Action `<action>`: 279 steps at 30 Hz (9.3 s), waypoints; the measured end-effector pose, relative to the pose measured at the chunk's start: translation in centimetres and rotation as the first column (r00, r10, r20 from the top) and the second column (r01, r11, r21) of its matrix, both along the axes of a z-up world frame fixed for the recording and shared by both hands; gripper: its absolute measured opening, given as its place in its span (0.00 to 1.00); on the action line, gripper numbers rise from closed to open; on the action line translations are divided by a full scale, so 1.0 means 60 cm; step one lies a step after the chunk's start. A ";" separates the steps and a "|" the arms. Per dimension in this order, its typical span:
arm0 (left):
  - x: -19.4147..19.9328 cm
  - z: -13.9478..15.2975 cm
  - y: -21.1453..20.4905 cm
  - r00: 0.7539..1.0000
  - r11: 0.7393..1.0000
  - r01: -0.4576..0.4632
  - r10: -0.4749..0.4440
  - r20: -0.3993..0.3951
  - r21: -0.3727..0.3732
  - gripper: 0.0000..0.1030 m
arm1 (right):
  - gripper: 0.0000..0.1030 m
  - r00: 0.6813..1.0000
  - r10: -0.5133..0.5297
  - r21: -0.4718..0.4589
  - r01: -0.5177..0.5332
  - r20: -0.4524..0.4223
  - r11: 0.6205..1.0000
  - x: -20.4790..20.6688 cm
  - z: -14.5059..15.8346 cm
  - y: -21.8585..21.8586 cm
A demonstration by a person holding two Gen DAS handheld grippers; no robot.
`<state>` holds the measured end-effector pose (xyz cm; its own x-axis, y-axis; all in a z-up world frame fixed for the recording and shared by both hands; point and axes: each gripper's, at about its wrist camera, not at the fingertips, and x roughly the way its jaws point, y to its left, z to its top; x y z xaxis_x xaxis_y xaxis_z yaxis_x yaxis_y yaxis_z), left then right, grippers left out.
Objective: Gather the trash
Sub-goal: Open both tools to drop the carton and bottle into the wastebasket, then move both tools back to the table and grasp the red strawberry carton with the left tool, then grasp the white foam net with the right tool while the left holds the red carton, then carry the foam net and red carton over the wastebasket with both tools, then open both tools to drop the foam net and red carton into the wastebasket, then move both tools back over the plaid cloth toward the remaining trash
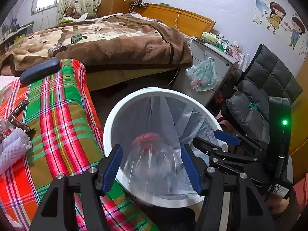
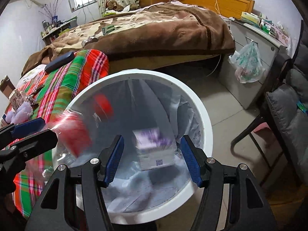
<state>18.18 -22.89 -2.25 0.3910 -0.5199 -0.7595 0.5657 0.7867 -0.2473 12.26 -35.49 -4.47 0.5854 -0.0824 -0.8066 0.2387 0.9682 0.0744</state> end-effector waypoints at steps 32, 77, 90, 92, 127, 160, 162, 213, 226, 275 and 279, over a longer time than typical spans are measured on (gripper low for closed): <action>-0.098 0.061 0.279 0.940 0.957 -0.291 0.289 0.179 -0.019 0.62 | 0.61 0.968 0.165 0.050 -0.177 0.187 0.983 -0.028 0.056 0.148; -0.060 -0.052 0.514 0.867 0.860 -0.498 0.494 0.069 0.112 0.62 | 0.61 0.779 0.609 -0.014 -0.614 0.145 0.789 0.135 0.047 0.406; -0.053 -0.054 0.520 0.867 0.860 -0.498 0.498 0.032 0.109 0.62 | 0.61 0.692 0.717 0.079 -0.722 0.085 0.687 0.203 0.012 0.421; -0.052 -0.054 0.520 0.867 0.861 -0.497 0.497 0.032 0.111 0.62 | 0.61 0.670 0.740 0.100 -0.742 0.067 0.663 0.198 0.009 0.419; -0.048 -0.044 0.527 0.867 0.863 -0.499 0.498 0.032 0.085 0.62 | 0.61 0.421 0.907 0.091 -0.903 -0.009 0.420 0.127 0.024 0.414; -0.063 -0.029 0.492 0.866 0.864 -0.500 0.497 0.056 0.055 0.53 | 0.28 0.678 0.734 0.017 -0.735 0.039 0.678 0.085 0.022 0.397; -0.065 -0.023 0.485 0.868 0.868 -0.495 0.492 0.064 0.048 0.53 | 0.28 0.699 0.713 0.051 -0.715 0.058 0.697 0.083 0.022 0.392; -0.052 0.025 0.052 0.989 0.999 -0.045 0.045 0.138 -0.005 0.54 | 0.28 0.998 0.035 0.035 -0.036 0.050 0.999 -0.016 0.030 0.043; -0.021 -0.005 0.004 0.996 1.000 -0.015 0.015 0.093 -0.011 0.54 | 0.34 1.000 -0.006 0.011 0.006 0.005 1.000 -0.006 0.001 0.009; -0.077 0.048 0.348 0.889 0.911 -0.408 0.410 0.203 -0.054 0.63 | 0.59 0.942 0.278 0.002 -0.283 0.190 0.959 0.018 0.056 0.216; -0.074 0.043 0.406 0.858 0.881 -0.471 0.469 0.208 -0.045 0.63 | 0.59 0.922 0.332 -0.008 -0.338 0.200 0.941 0.034 0.059 0.249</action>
